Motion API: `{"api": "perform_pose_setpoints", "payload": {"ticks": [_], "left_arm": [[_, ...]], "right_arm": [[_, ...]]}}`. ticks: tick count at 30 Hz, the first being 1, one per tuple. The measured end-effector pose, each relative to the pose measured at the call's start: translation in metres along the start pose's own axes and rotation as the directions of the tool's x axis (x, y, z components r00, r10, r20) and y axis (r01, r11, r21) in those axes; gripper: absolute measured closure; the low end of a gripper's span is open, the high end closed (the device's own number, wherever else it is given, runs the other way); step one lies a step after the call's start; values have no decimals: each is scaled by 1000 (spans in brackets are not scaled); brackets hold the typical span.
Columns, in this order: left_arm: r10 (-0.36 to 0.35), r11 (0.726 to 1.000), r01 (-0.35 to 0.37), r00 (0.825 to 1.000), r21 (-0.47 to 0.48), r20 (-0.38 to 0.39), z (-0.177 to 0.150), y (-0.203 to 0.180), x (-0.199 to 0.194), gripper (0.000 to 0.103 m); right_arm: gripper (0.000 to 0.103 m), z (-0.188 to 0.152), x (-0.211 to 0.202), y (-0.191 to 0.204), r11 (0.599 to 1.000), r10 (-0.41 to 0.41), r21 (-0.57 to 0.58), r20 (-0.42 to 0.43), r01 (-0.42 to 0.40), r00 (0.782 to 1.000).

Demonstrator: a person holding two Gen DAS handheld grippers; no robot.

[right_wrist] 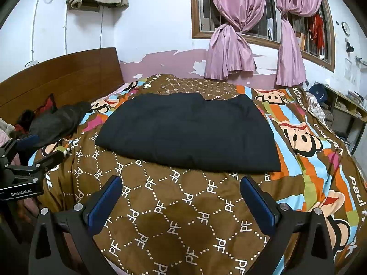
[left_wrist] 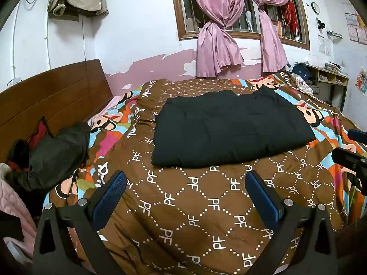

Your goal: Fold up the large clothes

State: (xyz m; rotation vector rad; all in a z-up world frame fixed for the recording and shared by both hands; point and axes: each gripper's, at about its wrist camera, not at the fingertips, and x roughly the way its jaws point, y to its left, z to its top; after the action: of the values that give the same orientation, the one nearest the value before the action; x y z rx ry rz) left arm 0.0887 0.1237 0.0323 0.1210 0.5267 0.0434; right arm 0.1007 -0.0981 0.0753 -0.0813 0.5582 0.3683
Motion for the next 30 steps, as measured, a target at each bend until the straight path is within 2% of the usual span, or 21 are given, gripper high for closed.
{"api": "perform_pose_setpoints", "payload": {"ticks": [30], "left_arm": [[-1, 1000, 1, 1000, 5, -4, -1, -2, 0, 2]], "right_arm": [[0, -1, 2, -1, 1000, -1, -3, -7, 1, 1000]]}}
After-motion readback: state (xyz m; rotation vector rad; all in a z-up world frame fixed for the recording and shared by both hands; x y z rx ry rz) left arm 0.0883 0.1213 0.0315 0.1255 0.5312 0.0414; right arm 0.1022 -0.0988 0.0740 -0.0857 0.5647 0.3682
